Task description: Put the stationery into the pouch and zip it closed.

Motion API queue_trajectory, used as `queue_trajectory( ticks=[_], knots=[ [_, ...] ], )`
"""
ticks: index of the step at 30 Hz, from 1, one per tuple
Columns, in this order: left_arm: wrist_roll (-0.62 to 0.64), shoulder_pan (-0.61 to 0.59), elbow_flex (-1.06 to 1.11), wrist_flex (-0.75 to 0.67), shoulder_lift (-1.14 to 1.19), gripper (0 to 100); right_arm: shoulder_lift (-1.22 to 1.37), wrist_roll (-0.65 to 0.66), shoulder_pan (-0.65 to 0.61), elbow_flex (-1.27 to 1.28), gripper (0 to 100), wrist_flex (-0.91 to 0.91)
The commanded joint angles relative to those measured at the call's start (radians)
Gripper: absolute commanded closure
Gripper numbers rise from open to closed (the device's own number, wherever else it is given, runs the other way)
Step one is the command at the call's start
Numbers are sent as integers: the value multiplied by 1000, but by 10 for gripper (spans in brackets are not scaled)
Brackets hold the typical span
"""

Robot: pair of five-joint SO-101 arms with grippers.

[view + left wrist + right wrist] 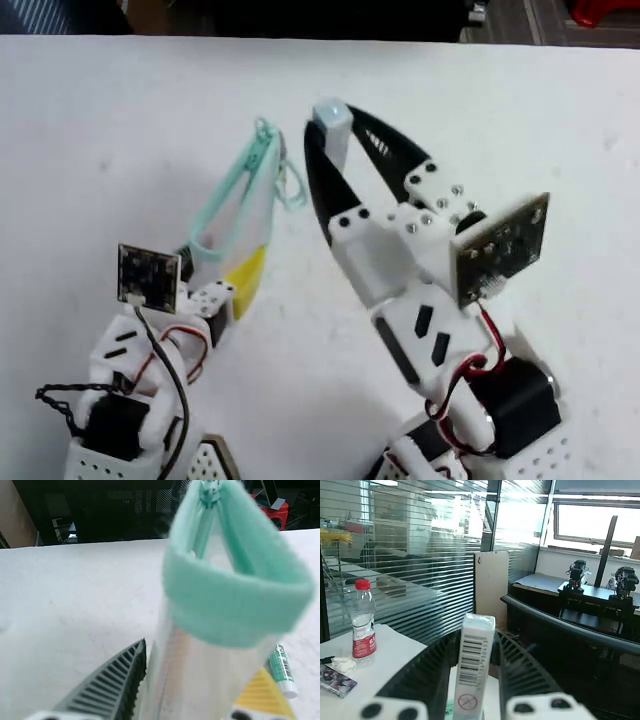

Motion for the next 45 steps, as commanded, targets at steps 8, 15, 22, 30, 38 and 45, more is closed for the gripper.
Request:
queue_trajectory(
  ticks=[8, 15, 22, 30, 38, 45],
  knots=[
    [15, 13, -21, 17, 1, 732, 147, 5, -200, -74, 983, -28],
    [14, 12, -21, 12, 1, 732, 154, 3, -202, 31, 982, -113],
    [14, 8, -23, 12, 1, 732, 160, 11, -248, 176, 982, -191],
    [12, 5, -23, 12, 1, 728, 269, 8, -252, 199, 982, -237],
    [14, 4, -23, 11, 1, 729, 266, 3, -259, 196, 947, -124],
    [14, 4, -23, 11, 1, 731, 99, 11, -257, 196, 687, 21]
  ],
)
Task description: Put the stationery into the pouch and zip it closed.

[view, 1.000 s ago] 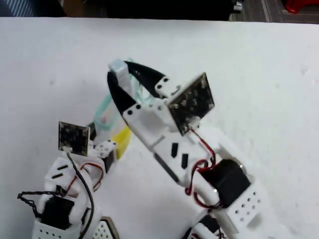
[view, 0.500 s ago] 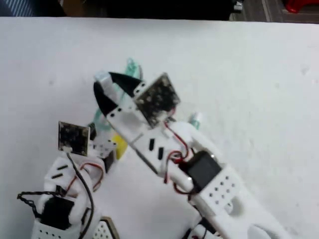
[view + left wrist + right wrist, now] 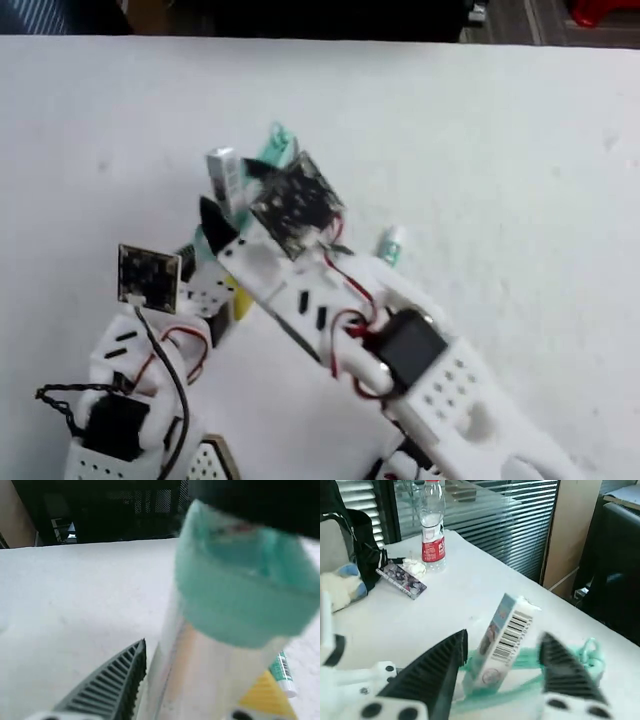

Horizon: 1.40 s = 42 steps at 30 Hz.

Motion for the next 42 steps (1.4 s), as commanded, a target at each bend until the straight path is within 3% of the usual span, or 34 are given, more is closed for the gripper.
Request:
queue_trajectory(
  ticks=[1, 10, 14, 17, 21, 23, 26, 30, 33, 39, 42],
  knots=[
    [14, 1, -23, 11, 1, 731, -110, 11, 1, -11, 697, 33],
    [14, 1, -23, 11, 1, 731, -111, 11, 85, -31, 714, -54],
    [14, 1, -21, 11, 1, 732, 62, 11, 147, -203, 837, -74],
    [14, 1, -14, 11, 1, 732, 222, 5, 229, -338, 995, -8],
    [14, 1, -12, 3, 1, 732, 369, 5, 286, -470, 958, 168],
    [14, 1, -12, 0, 1, 732, 389, 3, 249, -511, 988, 295],
    [14, 1, -12, -2, 1, 732, 389, 14, 77, -555, 982, 486],
    [14, 1, -12, -2, 1, 732, 349, 109, 15, -669, 982, 544],
    [14, 1, -12, 0, 1, 732, 303, 112, 122, -717, 982, 545],
    [14, 1, -12, 2, 1, 733, 274, -41, 404, -624, 979, 619],
    [14, 1, -12, -2, 1, 758, 274, -129, 539, -491, 916, 631]
  ],
)
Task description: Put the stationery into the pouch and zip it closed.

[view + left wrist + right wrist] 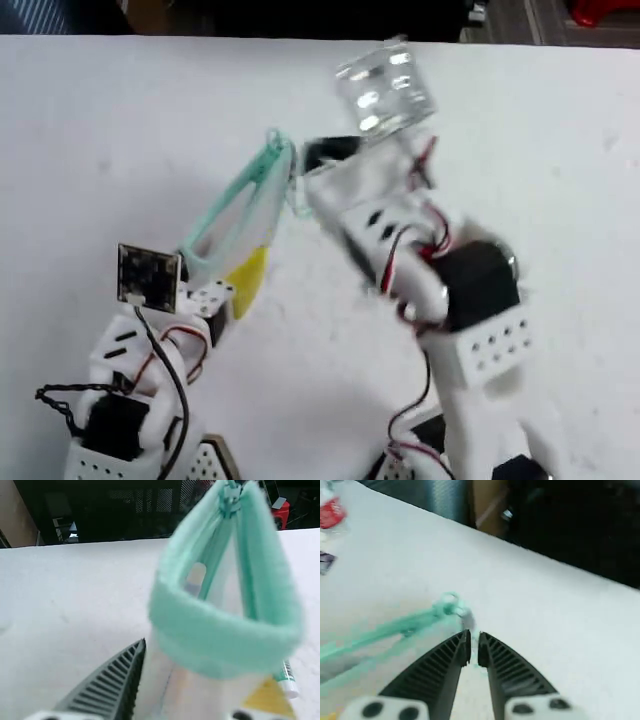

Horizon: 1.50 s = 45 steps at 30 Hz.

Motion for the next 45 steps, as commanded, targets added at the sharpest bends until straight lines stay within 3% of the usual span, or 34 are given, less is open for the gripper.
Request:
queue_trajectory(
  ticks=[1, 5, 15, 21, 32, 34, 37, 42, 45],
  knots=[
    [12, 5, -14, -2, -1, 768, -18, -100, 154, 123, 875, 7],
    [14, 5, -14, -2, -1, 767, -16, -144, 185, 282, 742, -18],
    [11, 5, -12, 0, -1, 766, 105, -120, 193, 523, 783, -191],
    [11, 5, -12, 0, -1, 766, 361, -233, 240, 500, 783, -265],
    [14, 5, -12, 3, -1, 766, 722, -233, 226, 361, 788, -292],
    [14, 5, -12, 3, -1, 770, 771, -232, 228, 327, 830, -292],
    [14, 5, -14, 3, -1, 771, 835, -229, 228, 278, 985, -292],
    [11, 5, -15, 3, -1, 771, 854, -129, 237, 181, 983, -269],
    [9, 5, -14, 0, -1, 771, 756, -106, 249, 72, 983, -145]
  ],
)
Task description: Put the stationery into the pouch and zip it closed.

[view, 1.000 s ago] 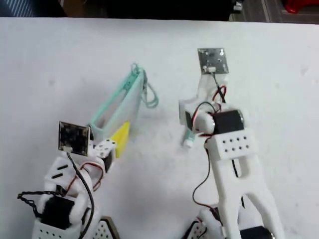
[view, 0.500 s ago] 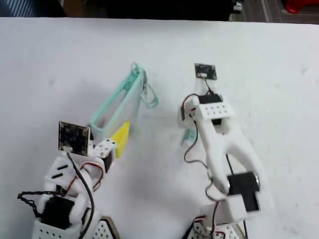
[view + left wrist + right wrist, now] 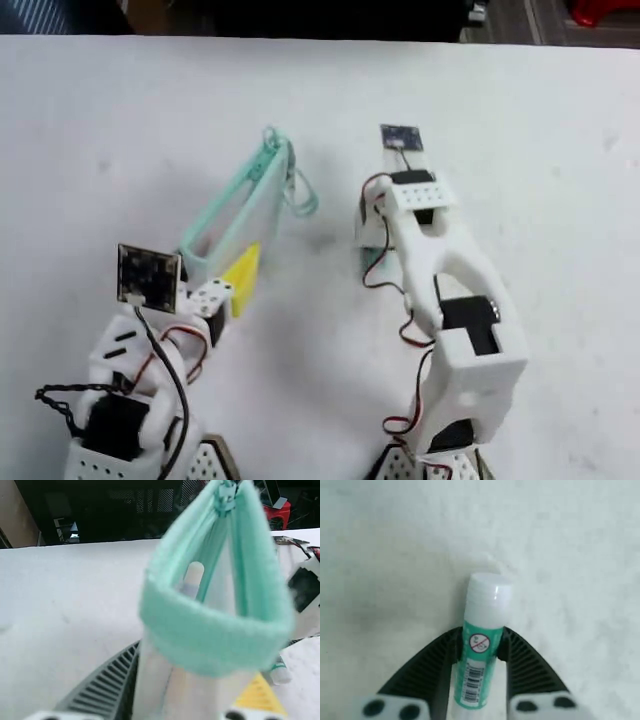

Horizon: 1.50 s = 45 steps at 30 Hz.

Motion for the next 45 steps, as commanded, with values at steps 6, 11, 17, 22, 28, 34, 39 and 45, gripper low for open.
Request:
queue_trajectory(
  ticks=[6, 11, 17, 22, 28, 34, 39, 45],
  knots=[
    [9, 5, -12, -2, -1, 771, -432, 34, 13, -233, 982, 189],
    [9, 5, -12, 2, -1, 771, -679, 34, -10, -233, 982, 189],
    [15, 8, -44, 41, -1, 771, -892, 48, -65, -232, 982, 243],
    [15, 13, -60, 58, -1, 771, -972, 158, -252, -238, 981, 403],
    [11, 13, -57, 57, -1, 771, -1067, 183, -456, -304, 981, 415],
    [9, 15, -55, 57, -1, 771, -1089, 183, -504, -319, 981, 275],
    [9, 16, -55, 58, -1, 766, -1087, 173, -509, -272, 981, 62],
    [14, 15, -55, 63, 1, 703, -1153, 135, -538, 18, 981, -188]
  ],
)
